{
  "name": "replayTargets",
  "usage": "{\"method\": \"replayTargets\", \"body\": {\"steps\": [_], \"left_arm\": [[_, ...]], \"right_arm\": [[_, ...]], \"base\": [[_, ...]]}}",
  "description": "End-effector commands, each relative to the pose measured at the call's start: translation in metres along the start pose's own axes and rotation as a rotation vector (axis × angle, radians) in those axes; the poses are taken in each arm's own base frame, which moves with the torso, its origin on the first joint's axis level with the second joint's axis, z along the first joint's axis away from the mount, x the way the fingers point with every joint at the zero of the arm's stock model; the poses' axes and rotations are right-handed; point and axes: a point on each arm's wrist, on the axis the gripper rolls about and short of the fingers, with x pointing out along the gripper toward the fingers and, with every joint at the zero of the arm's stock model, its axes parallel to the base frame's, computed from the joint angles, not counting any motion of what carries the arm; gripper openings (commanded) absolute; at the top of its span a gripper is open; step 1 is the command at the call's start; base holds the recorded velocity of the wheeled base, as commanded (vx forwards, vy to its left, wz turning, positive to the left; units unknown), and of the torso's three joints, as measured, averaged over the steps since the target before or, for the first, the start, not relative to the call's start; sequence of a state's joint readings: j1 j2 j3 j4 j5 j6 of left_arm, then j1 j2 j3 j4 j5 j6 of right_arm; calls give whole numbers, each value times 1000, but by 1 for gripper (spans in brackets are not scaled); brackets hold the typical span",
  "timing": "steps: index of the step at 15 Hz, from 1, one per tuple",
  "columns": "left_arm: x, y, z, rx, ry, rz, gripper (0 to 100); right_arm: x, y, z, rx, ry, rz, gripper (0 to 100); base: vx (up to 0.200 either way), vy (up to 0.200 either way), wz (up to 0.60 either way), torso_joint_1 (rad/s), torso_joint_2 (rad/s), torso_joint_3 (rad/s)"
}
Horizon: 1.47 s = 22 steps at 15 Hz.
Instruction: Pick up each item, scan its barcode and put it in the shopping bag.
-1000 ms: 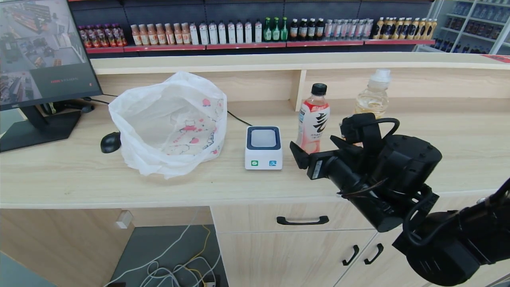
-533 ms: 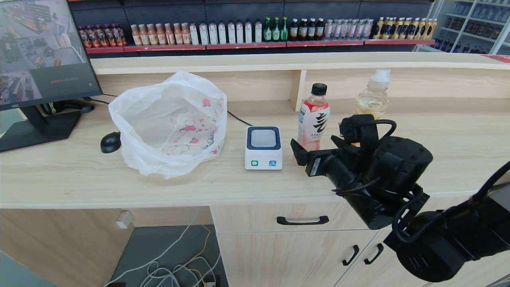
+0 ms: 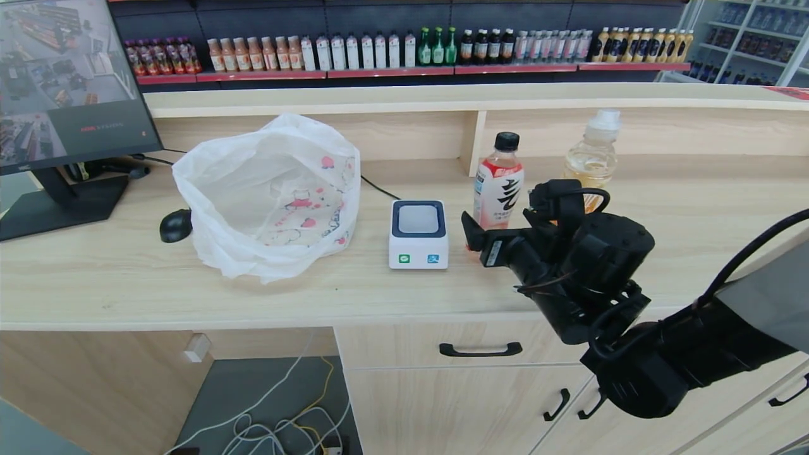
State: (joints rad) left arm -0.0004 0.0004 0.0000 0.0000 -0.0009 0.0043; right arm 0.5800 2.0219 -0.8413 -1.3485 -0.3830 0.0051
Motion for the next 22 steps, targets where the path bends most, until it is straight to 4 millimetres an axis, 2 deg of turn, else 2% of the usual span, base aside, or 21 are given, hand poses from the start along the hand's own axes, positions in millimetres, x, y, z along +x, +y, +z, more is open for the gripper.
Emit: {"method": "replayTargets", "body": {"steps": [1,3,6,11,18,22], "left_arm": [[0,0,0,0,0,0,100],[0,0,0,0,0,0,100],[0,0,0,0,0,-2,100],[0,0,0,0,0,0,100],[0,0,0,0,0,-2,100],[0,0,0,0,0,0,100]], "right_arm": [[6,-1,-7,-4,10,-7,100],[7,-1,-10,-8,16,-14,100],[22,1,-7,4,-28,-23,100],[33,-17,-8,-25,-39,-69,100],[38,-12,-6,-17,-59,-63,100],[38,-5,-12,-23,-48,-46,100]], "base": [[0,0,0,0,0,0],[0,0,0,0,0,0],[0,0,0,0,0,0],[0,0,0,0,0,0],[0,0,0,0,0,0],[0,0,0,0,0,0]]}}
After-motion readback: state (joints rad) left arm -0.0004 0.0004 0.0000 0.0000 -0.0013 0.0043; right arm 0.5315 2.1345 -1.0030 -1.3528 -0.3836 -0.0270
